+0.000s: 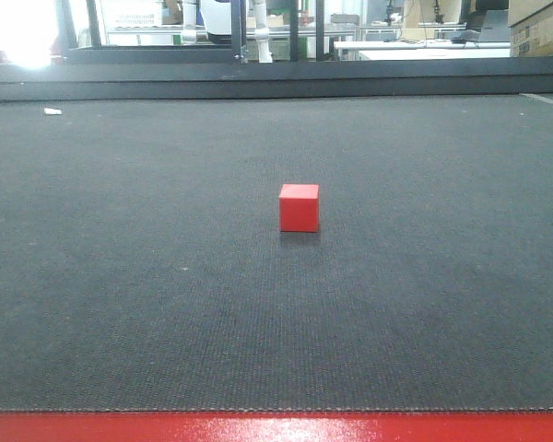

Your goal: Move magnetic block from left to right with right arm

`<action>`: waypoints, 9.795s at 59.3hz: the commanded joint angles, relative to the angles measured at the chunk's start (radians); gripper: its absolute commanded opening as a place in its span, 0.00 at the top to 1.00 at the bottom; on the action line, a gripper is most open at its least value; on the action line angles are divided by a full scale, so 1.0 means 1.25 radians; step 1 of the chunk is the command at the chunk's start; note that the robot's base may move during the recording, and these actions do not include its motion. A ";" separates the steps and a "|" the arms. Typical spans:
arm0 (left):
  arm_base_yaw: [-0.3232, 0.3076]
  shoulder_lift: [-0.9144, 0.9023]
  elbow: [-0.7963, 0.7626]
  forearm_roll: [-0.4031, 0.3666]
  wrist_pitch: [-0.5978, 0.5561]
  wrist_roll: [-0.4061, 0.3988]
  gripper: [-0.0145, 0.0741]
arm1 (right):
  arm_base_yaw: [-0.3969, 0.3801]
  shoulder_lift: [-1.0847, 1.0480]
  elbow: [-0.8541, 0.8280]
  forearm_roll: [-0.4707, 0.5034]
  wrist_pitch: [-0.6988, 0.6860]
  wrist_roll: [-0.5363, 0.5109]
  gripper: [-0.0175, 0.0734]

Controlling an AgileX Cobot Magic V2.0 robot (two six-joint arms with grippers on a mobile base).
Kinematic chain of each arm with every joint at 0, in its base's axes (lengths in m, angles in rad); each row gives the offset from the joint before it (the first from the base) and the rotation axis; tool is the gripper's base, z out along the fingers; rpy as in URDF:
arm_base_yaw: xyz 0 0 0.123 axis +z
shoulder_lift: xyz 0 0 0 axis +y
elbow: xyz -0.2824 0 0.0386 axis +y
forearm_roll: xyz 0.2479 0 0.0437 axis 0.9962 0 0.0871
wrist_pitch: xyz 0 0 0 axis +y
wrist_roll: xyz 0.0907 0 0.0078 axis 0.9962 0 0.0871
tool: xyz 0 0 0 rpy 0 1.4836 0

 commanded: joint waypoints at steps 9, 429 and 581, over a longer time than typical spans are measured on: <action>0.001 -0.011 0.007 0.000 -0.074 -0.005 0.97 | -0.004 -0.017 -0.003 -0.008 -0.070 -0.007 0.73; 0.001 -0.011 0.007 0.000 -0.074 -0.005 0.97 | 0.246 0.094 -0.522 -0.173 0.329 0.160 0.63; 0.015 -0.011 0.007 0.000 -0.074 -0.005 0.97 | 0.246 0.094 -0.522 -0.173 0.330 0.160 0.63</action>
